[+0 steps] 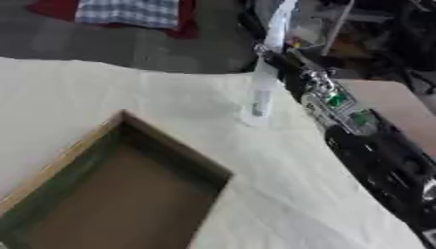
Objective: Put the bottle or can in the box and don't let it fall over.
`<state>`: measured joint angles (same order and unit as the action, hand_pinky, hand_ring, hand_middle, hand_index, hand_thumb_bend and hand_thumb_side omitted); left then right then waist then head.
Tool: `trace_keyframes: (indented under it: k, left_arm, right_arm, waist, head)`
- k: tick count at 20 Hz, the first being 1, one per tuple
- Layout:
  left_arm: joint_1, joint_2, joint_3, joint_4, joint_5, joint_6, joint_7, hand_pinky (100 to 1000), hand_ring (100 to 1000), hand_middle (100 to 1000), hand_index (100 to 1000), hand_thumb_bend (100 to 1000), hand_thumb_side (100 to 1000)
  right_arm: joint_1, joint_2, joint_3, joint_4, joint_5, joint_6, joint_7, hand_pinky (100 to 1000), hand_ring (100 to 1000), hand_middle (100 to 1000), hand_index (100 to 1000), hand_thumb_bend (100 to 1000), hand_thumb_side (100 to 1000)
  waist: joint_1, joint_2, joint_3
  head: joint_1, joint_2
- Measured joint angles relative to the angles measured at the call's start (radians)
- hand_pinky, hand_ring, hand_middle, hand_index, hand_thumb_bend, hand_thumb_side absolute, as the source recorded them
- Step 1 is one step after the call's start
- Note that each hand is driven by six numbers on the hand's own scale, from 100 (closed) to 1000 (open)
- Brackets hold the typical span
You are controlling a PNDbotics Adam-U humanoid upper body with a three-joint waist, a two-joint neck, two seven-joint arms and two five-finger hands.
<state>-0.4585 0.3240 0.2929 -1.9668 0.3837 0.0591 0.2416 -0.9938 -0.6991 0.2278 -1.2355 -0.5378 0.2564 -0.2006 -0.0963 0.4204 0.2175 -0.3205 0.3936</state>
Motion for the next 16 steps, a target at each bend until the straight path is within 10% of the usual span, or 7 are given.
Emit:
trace_keyframes:
  k: [16]
  left_arm:
    - [-0.009,0.000,-0.006,0.000,0.002,-0.001,-0.008,1000,1000,1000,733,449,572]
  right_arm:
    - [0.005,0.001,0.001,0.012,-0.070,-0.014,-0.050,996,1000,1000,825,100,470]
  waist:
    - [-0.002,0.013,0.007]
  head:
    - [-0.004,-0.002]
